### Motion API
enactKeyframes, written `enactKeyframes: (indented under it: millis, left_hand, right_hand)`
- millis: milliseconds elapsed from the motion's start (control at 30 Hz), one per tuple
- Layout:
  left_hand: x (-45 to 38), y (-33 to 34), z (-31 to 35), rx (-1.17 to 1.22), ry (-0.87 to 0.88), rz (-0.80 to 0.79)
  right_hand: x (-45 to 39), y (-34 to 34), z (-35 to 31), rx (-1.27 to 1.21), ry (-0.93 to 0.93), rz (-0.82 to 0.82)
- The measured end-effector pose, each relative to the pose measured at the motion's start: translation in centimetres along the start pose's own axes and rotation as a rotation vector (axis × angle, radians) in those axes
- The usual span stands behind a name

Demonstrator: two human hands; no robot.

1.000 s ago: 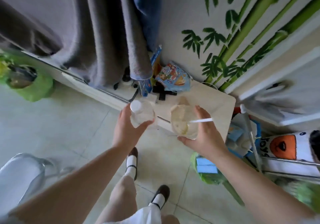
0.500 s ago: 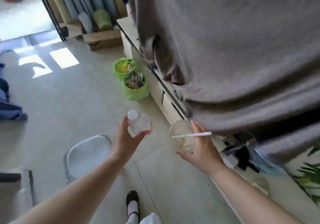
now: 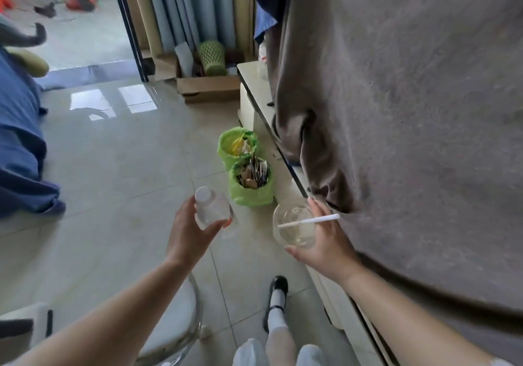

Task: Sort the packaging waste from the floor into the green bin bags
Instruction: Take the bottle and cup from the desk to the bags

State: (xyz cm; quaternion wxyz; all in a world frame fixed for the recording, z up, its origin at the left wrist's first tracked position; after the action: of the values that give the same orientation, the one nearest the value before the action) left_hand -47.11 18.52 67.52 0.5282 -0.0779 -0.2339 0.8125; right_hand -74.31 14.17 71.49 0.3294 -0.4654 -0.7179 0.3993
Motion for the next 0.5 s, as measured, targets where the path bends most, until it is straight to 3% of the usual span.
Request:
enactKeyframes:
  millis: [200,500]
  left_hand:
    - [-11.1,1.9,2.1,-0.022,-0.082,0.059]
    - [-25.4,-0.8,1.8,-0.020,-0.184,0.106]
  right_hand:
    - [-14.5,-1.3,1.1,-0.007,-0.060,-0.097]
    - [-33.3,0.1,-2.4,0.030,-0.167,-0.208]
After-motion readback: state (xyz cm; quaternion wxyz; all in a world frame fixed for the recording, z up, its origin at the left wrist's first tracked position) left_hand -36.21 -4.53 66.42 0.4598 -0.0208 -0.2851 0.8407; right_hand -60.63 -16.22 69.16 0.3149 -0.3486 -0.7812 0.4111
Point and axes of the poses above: each hand's wrist, its own x-axis away from the middle knuckle, its own y-axis out of the palm, z = x × y, the point moved 4 cm from there along -x, towards the middle knuckle, and after that the axes turned 4 degrees about x, right-handed, at the moved point
